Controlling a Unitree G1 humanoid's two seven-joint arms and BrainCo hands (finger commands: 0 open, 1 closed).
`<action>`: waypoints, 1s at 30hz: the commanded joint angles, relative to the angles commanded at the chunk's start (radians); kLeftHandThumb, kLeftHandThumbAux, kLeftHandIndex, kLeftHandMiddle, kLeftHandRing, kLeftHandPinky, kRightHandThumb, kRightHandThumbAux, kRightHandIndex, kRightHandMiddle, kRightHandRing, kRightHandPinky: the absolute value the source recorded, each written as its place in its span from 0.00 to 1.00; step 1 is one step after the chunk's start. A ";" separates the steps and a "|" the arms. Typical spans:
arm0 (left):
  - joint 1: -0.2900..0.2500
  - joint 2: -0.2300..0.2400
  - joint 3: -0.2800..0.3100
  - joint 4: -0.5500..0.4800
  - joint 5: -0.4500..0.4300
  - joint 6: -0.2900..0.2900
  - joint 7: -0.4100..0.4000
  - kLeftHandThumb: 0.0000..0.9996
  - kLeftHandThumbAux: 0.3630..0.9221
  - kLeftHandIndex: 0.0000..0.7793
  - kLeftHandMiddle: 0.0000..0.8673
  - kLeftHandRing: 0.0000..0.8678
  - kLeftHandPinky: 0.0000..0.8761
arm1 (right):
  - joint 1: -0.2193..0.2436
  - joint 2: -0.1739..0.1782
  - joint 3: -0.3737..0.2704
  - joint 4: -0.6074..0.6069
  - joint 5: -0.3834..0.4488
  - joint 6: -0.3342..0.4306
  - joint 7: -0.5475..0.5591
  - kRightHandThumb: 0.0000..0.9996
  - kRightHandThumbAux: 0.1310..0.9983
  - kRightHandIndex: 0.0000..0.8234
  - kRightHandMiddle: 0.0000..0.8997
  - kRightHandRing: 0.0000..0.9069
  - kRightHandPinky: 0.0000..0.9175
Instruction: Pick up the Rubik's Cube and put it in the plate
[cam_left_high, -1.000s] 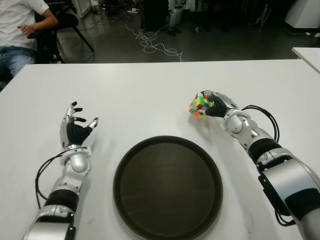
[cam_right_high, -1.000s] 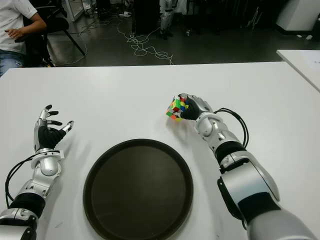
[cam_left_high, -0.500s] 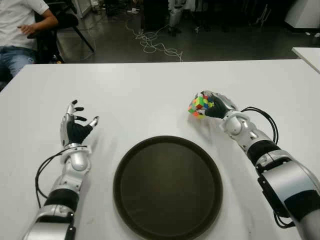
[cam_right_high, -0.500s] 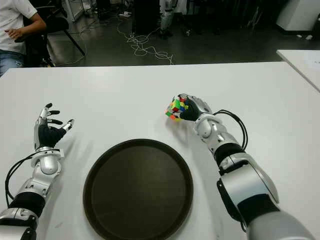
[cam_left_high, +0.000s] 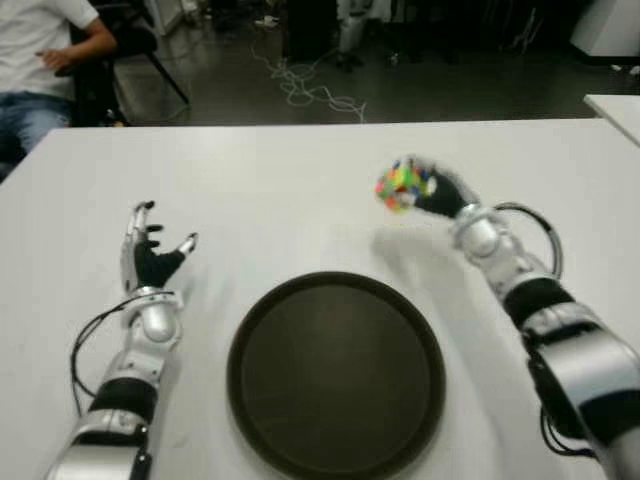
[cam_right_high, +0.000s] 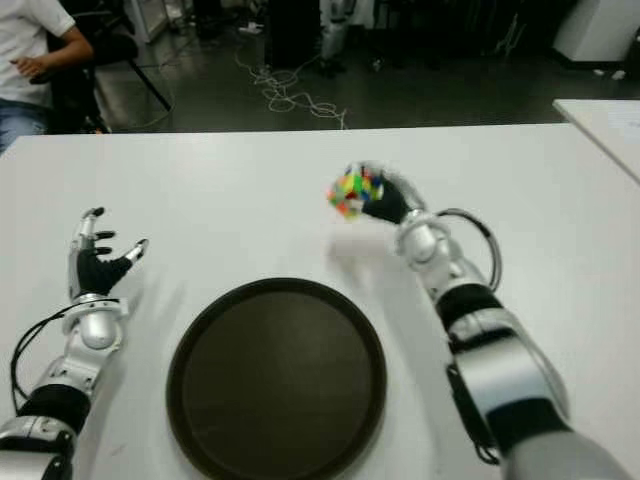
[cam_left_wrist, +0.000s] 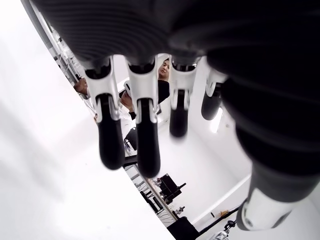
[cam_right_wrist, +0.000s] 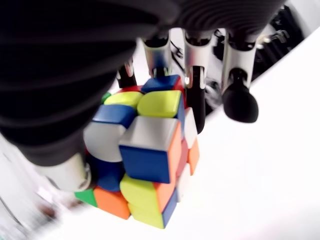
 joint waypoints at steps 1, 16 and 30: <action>0.000 0.000 0.000 0.000 0.000 0.001 0.000 0.01 0.66 0.00 0.29 0.51 0.59 | 0.007 0.001 -0.004 -0.013 0.003 0.001 0.000 0.86 0.62 0.53 0.65 0.90 0.88; -0.008 -0.002 0.003 0.009 -0.006 0.011 -0.003 0.00 0.69 0.00 0.54 0.83 0.83 | 0.163 0.037 -0.118 -0.310 0.237 -0.001 0.186 0.85 0.62 0.53 0.65 0.89 0.88; -0.010 0.001 0.007 0.019 -0.014 -0.001 -0.013 0.00 0.66 0.00 0.35 0.61 0.63 | 0.199 0.031 -0.136 -0.423 0.353 0.122 0.419 0.85 0.62 0.54 0.66 0.90 0.88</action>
